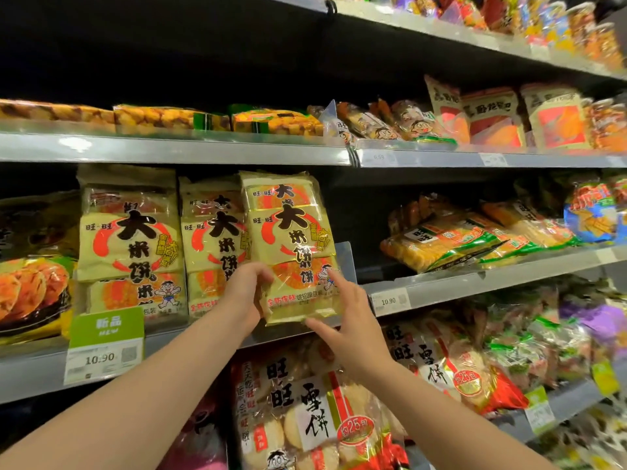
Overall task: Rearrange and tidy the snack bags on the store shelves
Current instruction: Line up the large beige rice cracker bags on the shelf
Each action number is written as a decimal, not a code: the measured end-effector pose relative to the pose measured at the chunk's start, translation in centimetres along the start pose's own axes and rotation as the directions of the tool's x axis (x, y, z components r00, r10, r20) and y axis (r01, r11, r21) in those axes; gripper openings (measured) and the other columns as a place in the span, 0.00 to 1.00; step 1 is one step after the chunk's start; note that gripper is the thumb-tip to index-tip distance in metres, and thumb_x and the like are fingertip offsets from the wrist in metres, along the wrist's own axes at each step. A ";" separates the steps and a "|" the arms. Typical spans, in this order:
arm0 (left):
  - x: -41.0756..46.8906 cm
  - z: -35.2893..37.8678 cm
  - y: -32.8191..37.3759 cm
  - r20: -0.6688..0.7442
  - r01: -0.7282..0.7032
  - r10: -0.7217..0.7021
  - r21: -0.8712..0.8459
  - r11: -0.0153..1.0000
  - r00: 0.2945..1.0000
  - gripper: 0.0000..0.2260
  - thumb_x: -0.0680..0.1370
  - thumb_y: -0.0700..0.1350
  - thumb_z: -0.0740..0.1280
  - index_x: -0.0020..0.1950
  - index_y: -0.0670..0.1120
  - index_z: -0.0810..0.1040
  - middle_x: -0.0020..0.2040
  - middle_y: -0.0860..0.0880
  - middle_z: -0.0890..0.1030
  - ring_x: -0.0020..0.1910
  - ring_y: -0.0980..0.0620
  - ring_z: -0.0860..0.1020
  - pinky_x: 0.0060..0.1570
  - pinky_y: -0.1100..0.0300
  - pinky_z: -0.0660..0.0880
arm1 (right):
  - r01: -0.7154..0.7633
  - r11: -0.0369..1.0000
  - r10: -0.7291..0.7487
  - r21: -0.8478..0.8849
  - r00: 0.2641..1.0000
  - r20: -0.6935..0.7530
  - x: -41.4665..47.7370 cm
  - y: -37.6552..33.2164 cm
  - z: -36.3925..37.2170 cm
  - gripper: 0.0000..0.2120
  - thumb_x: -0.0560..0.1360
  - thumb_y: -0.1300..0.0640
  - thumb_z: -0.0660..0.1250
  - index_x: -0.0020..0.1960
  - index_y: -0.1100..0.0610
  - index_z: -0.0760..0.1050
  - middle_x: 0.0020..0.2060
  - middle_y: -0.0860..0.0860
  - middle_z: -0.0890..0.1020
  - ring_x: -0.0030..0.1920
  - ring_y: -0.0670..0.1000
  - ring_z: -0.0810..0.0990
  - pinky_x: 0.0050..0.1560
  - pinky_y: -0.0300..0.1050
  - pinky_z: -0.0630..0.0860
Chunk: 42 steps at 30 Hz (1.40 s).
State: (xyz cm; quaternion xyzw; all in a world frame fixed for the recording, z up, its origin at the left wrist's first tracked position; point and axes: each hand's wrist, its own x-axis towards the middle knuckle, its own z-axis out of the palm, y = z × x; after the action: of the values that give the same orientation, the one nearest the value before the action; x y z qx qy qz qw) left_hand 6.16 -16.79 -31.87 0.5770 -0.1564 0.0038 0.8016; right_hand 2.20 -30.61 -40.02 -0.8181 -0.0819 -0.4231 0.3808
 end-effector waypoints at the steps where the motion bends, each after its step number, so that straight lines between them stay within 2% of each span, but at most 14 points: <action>1: 0.6 0.3 0.1 0.006 -0.011 0.011 -0.004 1.000 1.000 0.09 0.69 0.30 0.58 0.34 0.43 0.68 0.35 0.47 0.73 0.38 0.46 0.75 0.43 0.51 0.75 | -0.001 1.000 0.001 -0.004 1.000 -0.001 0.6 0.1 -0.2 0.35 0.73 0.49 0.69 0.73 0.39 0.54 0.67 0.45 0.64 0.62 0.43 0.68 0.62 0.41 0.68; 5: 2.2 1.6 0.7 0.014 -0.109 0.108 0.029 0.994 0.994 0.12 0.72 0.28 0.58 0.48 0.42 0.70 0.43 0.46 0.74 0.39 0.51 0.73 0.36 0.55 0.72 | -0.012 1.000 0.013 0.014 0.995 -0.103 3.8 0.7 -0.5 0.26 0.78 0.53 0.63 0.72 0.40 0.58 0.58 0.47 0.67 0.51 0.43 0.71 0.52 0.36 0.68; 8: 4.0 1.7 -0.1 0.067 -0.218 0.209 0.166 0.962 0.975 0.26 0.73 0.28 0.60 0.69 0.43 0.63 0.57 0.44 0.76 0.50 0.49 0.75 0.45 0.56 0.75 | -0.072 0.997 0.073 0.009 0.989 -0.129 5.6 1.3 -0.4 0.23 0.79 0.54 0.60 0.72 0.42 0.60 0.56 0.49 0.67 0.49 0.44 0.70 0.49 0.36 0.67; 12: 5.2 1.4 -1.1 0.093 -0.328 0.318 0.400 0.856 0.944 0.30 0.76 0.34 0.61 0.75 0.50 0.57 0.63 0.45 0.75 0.56 0.47 0.77 0.56 0.48 0.76 | -0.060 0.998 0.060 0.002 0.986 -0.158 6.1 2.1 0.1 0.24 0.79 0.54 0.60 0.73 0.44 0.59 0.55 0.49 0.67 0.49 0.45 0.69 0.51 0.36 0.67; 15: 5.3 1.1 -1.8 0.109 -0.453 0.554 0.714 0.534 0.825 0.33 0.76 0.39 0.64 0.76 0.52 0.53 0.69 0.47 0.68 0.64 0.48 0.71 0.63 0.51 0.71 | -0.056 0.998 0.059 0.023 0.977 -0.203 6.5 2.3 0.6 0.23 0.79 0.54 0.62 0.71 0.44 0.62 0.52 0.49 0.67 0.50 0.46 0.71 0.53 0.39 0.72; 17: 4.4 0.8 -2.6 0.242 -0.560 0.740 0.801 0.213 0.628 0.32 0.75 0.39 0.67 0.75 0.48 0.56 0.68 0.45 0.65 0.66 0.50 0.67 0.64 0.59 0.64 | -0.070 0.997 0.070 0.010 0.969 -0.236 7.0 2.4 1.0 0.22 0.78 0.54 0.63 0.69 0.44 0.63 0.53 0.49 0.68 0.51 0.47 0.72 0.53 0.41 0.74; 19: 4.0 0.4 -3.3 0.458 -0.592 0.767 0.796 -0.127 0.450 0.27 0.73 0.39 0.70 0.71 0.46 0.66 0.60 0.43 0.70 0.59 0.48 0.70 0.58 0.60 0.66 | -0.082 0.996 0.084 0.017 0.964 -0.251 7.5 2.6 1.2 0.21 0.77 0.54 0.64 0.68 0.44 0.64 0.54 0.50 0.70 0.54 0.49 0.72 0.52 0.42 0.73; 20: 3.9 0.2 -3.3 0.531 -0.584 0.724 0.782 -0.218 0.441 0.24 0.74 0.41 0.70 0.69 0.46 0.69 0.57 0.44 0.73 0.56 0.47 0.72 0.55 0.60 0.68 | -0.081 0.996 0.086 0.027 0.963 -0.255 7.7 2.7 1.2 0.21 0.77 0.55 0.65 0.67 0.45 0.65 0.55 0.50 0.70 0.55 0.49 0.73 0.51 0.41 0.72; 23: 4.2 0.1 -2.7 0.539 -0.586 0.595 0.799 -0.136 0.597 0.23 0.76 0.48 0.67 0.71 0.50 0.68 0.58 0.49 0.76 0.58 0.50 0.72 0.57 0.59 0.68 | -0.070 0.996 0.082 0.056 0.964 -0.253 8.1 3.1 1.1 0.22 0.75 0.55 0.68 0.67 0.47 0.65 0.56 0.51 0.71 0.57 0.50 0.73 0.51 0.41 0.70; 29: 4.9 -0.1 -1.9 0.589 -0.586 0.470 0.792 -0.173 0.657 0.29 0.76 0.50 0.65 0.75 0.52 0.58 0.48 0.53 0.68 0.49 0.56 0.64 0.50 0.64 0.62 | -0.031 0.998 0.040 0.056 0.986 -0.164 8.4 3.9 -0.1 0.22 0.76 0.56 0.67 0.67 0.47 0.65 0.56 0.51 0.70 0.52 0.47 0.70 0.50 0.40 0.68; 33: 5.8 -0.1 -1.0 0.572 -0.558 0.440 0.811 -0.176 0.692 0.30 0.76 0.49 0.66 0.75 0.56 0.58 0.47 0.51 0.71 0.48 0.53 0.69 0.47 0.61 0.67 | -0.009 0.978 -0.027 -0.210 0.985 -0.168 8.8 4.2 -0.6 0.24 0.75 0.57 0.67 0.68 0.44 0.63 0.57 0.51 0.72 0.55 0.50 0.72 0.48 0.41 0.70; 38: 6.4 0.3 -1.2 0.572 -0.406 0.465 0.816 -0.412 0.676 0.31 0.76 0.51 0.67 0.74 0.58 0.54 0.52 0.50 0.76 0.48 0.49 0.76 0.42 0.55 0.76 | 0.018 0.778 -0.170 -0.628 0.968 -0.183 9.9 3.6 -0.5 0.26 0.73 0.53 0.69 0.67 0.51 0.61 0.54 0.52 0.75 0.53 0.54 0.74 0.48 0.47 0.70; 40: 6.4 0.8 -1.4 0.609 -0.387 0.447 0.779 -0.494 0.656 0.32 0.76 0.49 0.66 0.75 0.57 0.52 0.57 0.49 0.77 0.50 0.47 0.78 0.42 0.53 0.77 | 0.013 0.743 -0.183 -0.670 0.966 -0.184 10.1 4.0 -0.6 0.25 0.73 0.51 0.69 0.66 0.52 0.62 0.52 0.52 0.78 0.52 0.55 0.76 0.49 0.48 0.69; 42: 6.2 1.0 -1.3 0.627 -0.426 0.413 0.766 -0.481 0.660 0.33 0.76 0.48 0.67 0.75 0.56 0.53 0.65 0.49 0.74 0.55 0.45 0.77 0.47 0.52 0.76 | 0.008 0.767 -0.131 -0.642 0.981 -0.145 9.9 4.5 -0.8 0.24 0.74 0.50 0.67 0.66 0.53 0.62 0.50 0.52 0.80 0.51 0.56 0.78 0.50 0.49 0.70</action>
State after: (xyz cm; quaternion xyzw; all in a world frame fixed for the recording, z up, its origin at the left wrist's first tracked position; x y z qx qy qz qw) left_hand 12.03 -19.22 -31.26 0.8350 -0.3180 0.4480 -0.0300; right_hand 9.96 -36.15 -34.79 -0.8529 0.0714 -0.5123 0.0701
